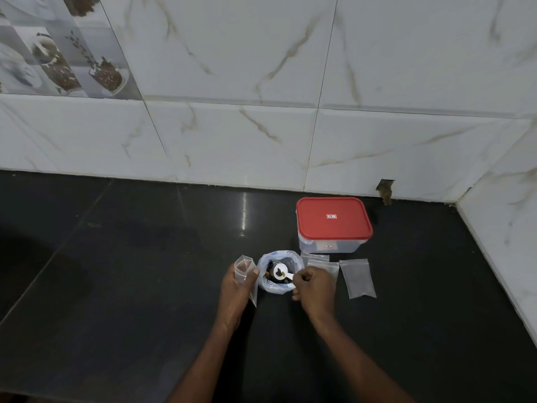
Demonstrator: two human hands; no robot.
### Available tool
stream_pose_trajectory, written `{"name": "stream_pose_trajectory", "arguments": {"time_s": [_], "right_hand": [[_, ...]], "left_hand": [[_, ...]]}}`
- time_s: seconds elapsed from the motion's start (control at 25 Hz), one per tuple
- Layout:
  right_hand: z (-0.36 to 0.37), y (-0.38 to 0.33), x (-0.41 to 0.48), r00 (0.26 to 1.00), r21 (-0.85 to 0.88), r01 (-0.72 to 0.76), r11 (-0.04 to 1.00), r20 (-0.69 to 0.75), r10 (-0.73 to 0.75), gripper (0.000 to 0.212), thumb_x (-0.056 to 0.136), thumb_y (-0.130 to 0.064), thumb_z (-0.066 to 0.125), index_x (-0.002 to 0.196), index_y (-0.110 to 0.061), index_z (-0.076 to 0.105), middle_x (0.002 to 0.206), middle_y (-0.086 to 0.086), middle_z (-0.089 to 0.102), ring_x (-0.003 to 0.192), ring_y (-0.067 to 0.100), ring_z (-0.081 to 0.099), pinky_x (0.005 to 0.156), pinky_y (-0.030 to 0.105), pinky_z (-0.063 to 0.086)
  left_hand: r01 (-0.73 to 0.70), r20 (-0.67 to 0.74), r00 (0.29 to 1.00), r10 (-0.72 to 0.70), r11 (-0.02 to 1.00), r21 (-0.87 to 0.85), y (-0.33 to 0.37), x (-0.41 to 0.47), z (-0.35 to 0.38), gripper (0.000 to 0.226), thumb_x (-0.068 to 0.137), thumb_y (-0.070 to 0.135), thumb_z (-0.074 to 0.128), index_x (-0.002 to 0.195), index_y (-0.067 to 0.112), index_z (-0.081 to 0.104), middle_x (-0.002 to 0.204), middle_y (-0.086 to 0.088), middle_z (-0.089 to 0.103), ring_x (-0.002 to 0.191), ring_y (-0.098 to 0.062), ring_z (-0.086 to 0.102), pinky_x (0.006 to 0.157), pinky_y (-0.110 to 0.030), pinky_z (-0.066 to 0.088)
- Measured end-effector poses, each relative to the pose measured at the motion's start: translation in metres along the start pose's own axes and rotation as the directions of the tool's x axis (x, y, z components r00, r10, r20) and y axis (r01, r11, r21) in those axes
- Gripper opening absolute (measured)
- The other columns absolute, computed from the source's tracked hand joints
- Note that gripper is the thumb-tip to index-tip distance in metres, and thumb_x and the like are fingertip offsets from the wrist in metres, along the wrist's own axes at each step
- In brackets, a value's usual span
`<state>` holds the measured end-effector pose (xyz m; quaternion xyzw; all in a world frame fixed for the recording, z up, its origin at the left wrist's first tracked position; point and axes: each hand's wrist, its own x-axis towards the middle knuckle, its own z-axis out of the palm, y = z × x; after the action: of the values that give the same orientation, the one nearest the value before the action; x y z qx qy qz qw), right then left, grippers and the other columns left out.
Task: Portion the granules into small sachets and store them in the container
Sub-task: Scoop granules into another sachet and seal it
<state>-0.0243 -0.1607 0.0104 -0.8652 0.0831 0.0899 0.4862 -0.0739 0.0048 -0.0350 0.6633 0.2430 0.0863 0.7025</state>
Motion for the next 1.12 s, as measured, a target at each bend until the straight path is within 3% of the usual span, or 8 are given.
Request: {"name": "stream_pose_trajectory", "arguments": {"time_s": [0.12,0.28,0.36,0.6,0.72,0.92,1.04,1.12], "right_hand": [[0.020,-0.004,-0.012,0.987,-0.136,0.162,0.977,0.041,-0.158,0.018,0.086,-0.009,0.060,0.070,-0.002,0.064,0.068,0.010,0.068,0.058,0.018,0.063,0.055,0.033,0.053],[0.024,-0.010,-0.007,0.999,0.097,-0.046,0.994,-0.004,0.047,0.018,0.088,-0.003,0.062,0.071,-0.002,0.068,0.060,0.010,0.069,0.046,0.015,0.067,0.043,0.019,0.049],[0.018,-0.007,-0.001,0.990,0.154,-0.137,0.979,-0.014,0.140,0.018,0.087,-0.002,0.062,0.071,-0.003,0.069,0.057,0.010,0.070,0.045,0.016,0.068,0.048,0.024,0.053],[0.012,-0.006,-0.008,0.993,0.144,-0.112,0.983,-0.019,0.116,0.017,0.086,-0.002,0.061,0.071,-0.003,0.067,0.056,0.010,0.068,0.045,0.015,0.067,0.048,0.024,0.053],[0.007,-0.006,-0.009,0.996,0.157,-0.072,0.985,-0.032,0.077,0.018,0.087,-0.002,0.062,0.069,-0.004,0.068,0.057,0.009,0.068,0.045,0.015,0.067,0.045,0.022,0.051],[-0.008,-0.007,-0.008,0.999,0.142,-0.005,0.990,-0.039,0.010,0.015,0.085,-0.002,0.064,0.072,-0.005,0.070,0.058,0.007,0.068,0.047,0.015,0.067,0.047,0.023,0.054],[-0.007,-0.002,-0.007,0.998,0.109,-0.035,0.993,-0.043,0.040,0.014,0.085,-0.001,0.065,0.072,-0.004,0.069,0.059,0.008,0.068,0.045,0.014,0.067,0.051,0.031,0.058],[-0.006,0.000,-0.007,0.998,0.110,-0.044,0.993,-0.039,0.048,0.013,0.085,-0.001,0.065,0.073,-0.003,0.070,0.060,0.009,0.069,0.045,0.012,0.066,0.047,0.024,0.055]], "left_hand": [[-0.002,0.036,0.999,0.004,0.998,-0.058,0.001,-0.002,0.002,0.015,0.096,0.026,0.068,0.103,0.014,0.065,0.094,-0.007,0.072,0.089,-0.022,0.069,0.087,-0.044,0.053],[-0.013,0.060,0.998,0.016,0.999,-0.053,0.011,-0.005,0.007,0.018,0.097,0.026,0.066,0.111,0.015,0.068,0.105,-0.009,0.076,0.101,-0.024,0.073,0.091,-0.041,0.057],[-0.004,0.028,1.000,0.006,0.997,-0.082,0.011,-0.001,0.003,0.025,0.094,0.033,0.067,0.105,0.011,0.069,0.100,-0.009,0.075,0.095,-0.025,0.071,0.089,-0.046,0.054],[-0.014,-0.078,0.997,0.016,0.999,0.030,0.001,-0.004,-0.002,0.032,0.088,0.044,0.066,0.109,0.021,0.069,0.101,-0.005,0.076,0.099,-0.024,0.072,0.093,-0.049,0.056],[-0.037,-0.127,0.991,0.045,0.997,0.068,-0.004,-0.006,-0.002,0.033,0.086,0.044,0.068,0.113,0.024,0.068,0.105,0.000,0.075,0.101,-0.016,0.072,0.092,-0.041,0.057],[-0.056,-0.091,0.993,0.074,0.981,0.187,-0.002,-0.009,-0.002,0.024,0.092,0.024,0.071,0.114,0.021,0.062,0.104,0.005,0.071,0.090,0.002,0.068,0.077,-0.017,0.051],[-0.040,-0.054,0.997,0.050,0.985,0.166,0.004,-0.009,-0.001,0.037,0.081,0.041,0.073,0.113,0.031,0.058,0.107,0.004,0.069,0.097,-0.009,0.067,0.077,-0.020,0.049],[-0.006,-0.022,1.000,0.009,0.987,0.158,0.004,-0.008,-0.002,0.047,0.070,0.053,0.071,0.110,0.033,0.056,0.109,0.005,0.067,0.099,-0.009,0.066,0.078,-0.021,0.048]]}}
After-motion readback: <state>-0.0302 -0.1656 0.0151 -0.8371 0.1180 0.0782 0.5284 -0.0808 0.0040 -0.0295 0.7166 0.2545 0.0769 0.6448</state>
